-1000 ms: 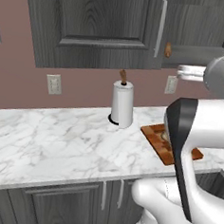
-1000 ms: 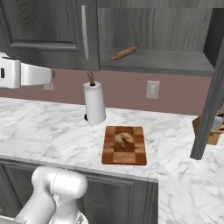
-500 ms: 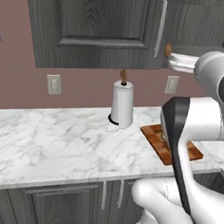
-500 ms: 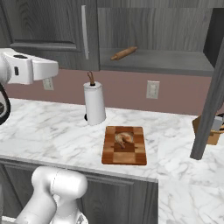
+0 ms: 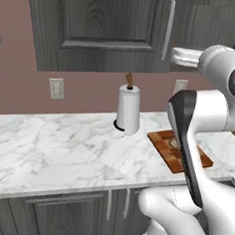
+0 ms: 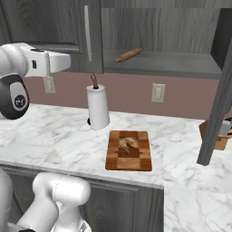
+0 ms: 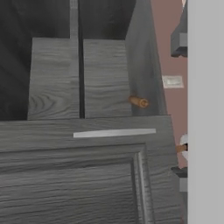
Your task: Open the cabinet, retrieve the rolling pin, and place it next to the meat on the cutting board to prepare for tenderizing.
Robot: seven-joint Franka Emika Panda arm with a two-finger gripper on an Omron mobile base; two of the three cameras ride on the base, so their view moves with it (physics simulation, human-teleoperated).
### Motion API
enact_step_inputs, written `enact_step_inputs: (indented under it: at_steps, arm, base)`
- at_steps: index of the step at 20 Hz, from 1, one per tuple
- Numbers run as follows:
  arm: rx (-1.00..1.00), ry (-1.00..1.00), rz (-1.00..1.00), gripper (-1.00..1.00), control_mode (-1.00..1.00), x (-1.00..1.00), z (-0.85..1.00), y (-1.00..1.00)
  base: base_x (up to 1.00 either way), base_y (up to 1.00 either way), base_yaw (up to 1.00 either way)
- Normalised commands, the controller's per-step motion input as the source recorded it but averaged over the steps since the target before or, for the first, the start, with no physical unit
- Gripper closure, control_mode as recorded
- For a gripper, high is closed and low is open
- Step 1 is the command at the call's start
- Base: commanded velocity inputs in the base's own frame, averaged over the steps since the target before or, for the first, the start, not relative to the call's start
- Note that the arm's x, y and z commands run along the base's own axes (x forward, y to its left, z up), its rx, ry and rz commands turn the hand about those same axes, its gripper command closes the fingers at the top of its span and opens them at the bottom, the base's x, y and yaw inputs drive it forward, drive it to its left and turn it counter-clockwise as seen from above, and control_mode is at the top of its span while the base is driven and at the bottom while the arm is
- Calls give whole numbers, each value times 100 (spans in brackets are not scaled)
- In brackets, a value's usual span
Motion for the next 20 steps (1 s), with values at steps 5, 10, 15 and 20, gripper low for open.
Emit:
enact_step_inputs:
  at_steps: [5,10,15,20]
  arm:
    - [0,5,9,-100,-100,41,-7,28]
    - [0,2,4,-100,-100,34,-8,14]
    - [0,0,5,-100,-100,26,-5,1]
    - [0,1,5,-100,-100,27,-3,0]
  base:
    - [0,0,0]
    - [0,0,0]
    - [0,0,0]
    - [0,0,0]
